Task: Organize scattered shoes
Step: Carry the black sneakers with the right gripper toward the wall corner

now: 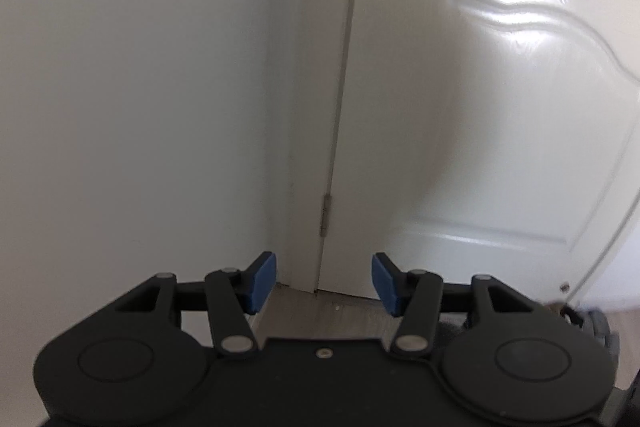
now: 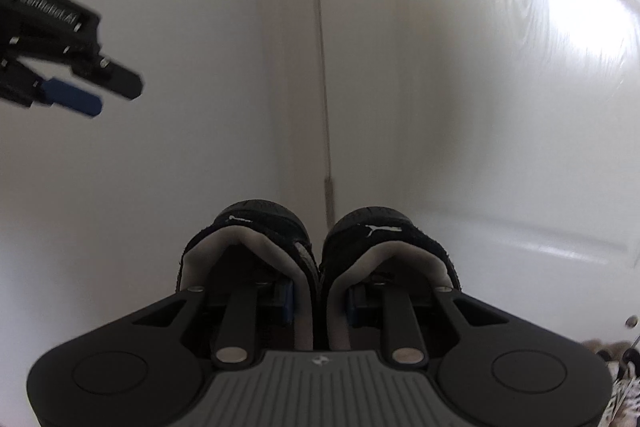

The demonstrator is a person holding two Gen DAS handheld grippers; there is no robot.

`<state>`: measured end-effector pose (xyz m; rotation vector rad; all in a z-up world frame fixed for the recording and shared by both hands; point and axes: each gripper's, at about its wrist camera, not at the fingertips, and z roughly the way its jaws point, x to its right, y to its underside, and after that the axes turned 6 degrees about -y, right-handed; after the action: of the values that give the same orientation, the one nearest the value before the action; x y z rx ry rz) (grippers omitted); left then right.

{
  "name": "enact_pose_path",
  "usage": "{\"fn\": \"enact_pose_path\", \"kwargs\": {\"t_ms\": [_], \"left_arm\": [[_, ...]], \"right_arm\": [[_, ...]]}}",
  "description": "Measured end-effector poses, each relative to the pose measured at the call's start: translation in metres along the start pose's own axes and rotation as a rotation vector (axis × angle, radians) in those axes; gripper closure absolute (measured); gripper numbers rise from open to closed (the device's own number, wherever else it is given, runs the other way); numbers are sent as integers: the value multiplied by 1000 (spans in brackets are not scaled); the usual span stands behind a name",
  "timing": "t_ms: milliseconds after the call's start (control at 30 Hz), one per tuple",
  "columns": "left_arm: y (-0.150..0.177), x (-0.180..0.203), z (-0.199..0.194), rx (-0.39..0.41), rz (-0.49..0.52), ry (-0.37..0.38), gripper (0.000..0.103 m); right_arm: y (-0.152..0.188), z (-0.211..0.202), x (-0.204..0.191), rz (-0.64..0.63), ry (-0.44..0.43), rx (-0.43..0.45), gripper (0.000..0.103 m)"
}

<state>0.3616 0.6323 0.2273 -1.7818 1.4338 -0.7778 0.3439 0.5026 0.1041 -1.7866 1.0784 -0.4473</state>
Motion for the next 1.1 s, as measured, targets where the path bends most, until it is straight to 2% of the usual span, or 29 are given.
{"fn": "enact_pose_path", "kwargs": {"t_ms": [67, 133, 300, 467, 600, 867, 1100], "left_arm": [[-1, -4, 24, -7, 28, 36, 49], [-3, -8, 46, 29, 49, 33, 49], [6, -10, 63, 72, -9, 62, 49], [31, -8, 101, 65, -57, 76, 49], [46, 5, 123, 80, -37, 64, 49], [64, 17, 141, 39, -108, 51, 49], [81, 34, 156, -15, -107, 26, 49]], "right_arm": [[10, 17, -13, 24, 22, -28, 77], [21, 33, -24, 51, 45, -49, 77], [45, 96, -29, 135, 30, -88, 77], [70, 158, -8, 184, -49, -112, 77], [85, 195, 10, 183, -72, -109, 77], [96, 265, 49, 198, -22, -80, 77], [94, 369, 98, 188, 26, -178, 77]]}}
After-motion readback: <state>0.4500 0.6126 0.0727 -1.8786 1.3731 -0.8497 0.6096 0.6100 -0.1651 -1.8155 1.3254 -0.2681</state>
